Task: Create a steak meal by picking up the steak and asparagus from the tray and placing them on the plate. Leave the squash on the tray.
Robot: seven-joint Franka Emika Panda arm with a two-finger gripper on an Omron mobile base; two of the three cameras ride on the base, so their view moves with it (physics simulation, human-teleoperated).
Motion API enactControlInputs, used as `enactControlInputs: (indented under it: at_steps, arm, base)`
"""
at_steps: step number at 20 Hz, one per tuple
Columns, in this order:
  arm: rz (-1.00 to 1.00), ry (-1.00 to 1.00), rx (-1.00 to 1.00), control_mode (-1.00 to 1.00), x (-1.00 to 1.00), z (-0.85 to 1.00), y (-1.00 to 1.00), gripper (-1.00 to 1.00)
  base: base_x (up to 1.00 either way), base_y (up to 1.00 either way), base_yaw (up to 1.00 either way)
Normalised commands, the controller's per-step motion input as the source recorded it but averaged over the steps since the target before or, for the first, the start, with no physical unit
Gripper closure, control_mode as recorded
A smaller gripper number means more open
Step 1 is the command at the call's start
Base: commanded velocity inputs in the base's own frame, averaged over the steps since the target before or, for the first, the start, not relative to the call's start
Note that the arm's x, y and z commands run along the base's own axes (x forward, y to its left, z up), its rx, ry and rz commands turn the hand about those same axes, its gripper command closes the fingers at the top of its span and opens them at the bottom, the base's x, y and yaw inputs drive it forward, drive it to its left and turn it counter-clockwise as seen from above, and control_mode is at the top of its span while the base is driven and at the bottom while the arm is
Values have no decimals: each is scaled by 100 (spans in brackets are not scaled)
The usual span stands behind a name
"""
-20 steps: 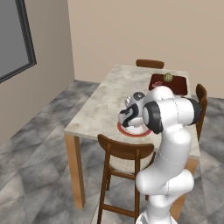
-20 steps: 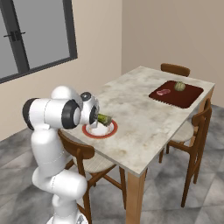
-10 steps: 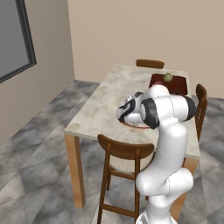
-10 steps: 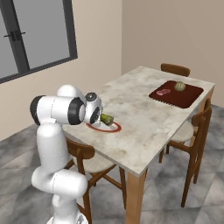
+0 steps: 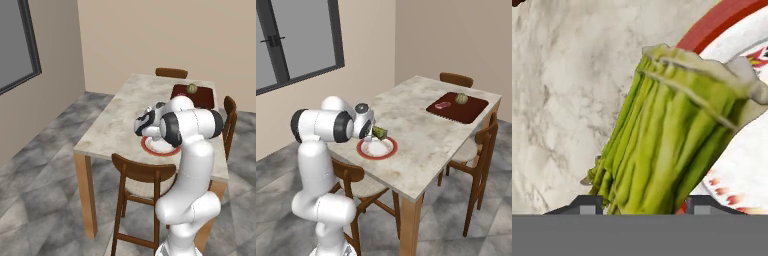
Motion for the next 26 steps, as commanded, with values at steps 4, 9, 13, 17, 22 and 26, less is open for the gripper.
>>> enactControlInputs:
  at_steps: [4, 9, 13, 17, 22, 26]
  arm:
    - [-10, -27, -2, -100, -61, 6, 0, -100]
    - [-15, -14, -2, -100, -43, 26, -3, -100]
    - [-15, 0, 0, -100, -4, 62, -7, -100]
    - [-6, -2, 0, -100, -34, 95, -3, -100]
    - [-1, -1, 0, -100, -51, 100, 0, -100]
    - [0, 3, 0, -100, -62, 99, -3, -100]
  base:
    - [0, 0, 0]
    - [0, 0, 0]
    - [0, 0, 0]
    - [0, 0, 0]
    - [0, 0, 0]
    - [0, 0, 0]
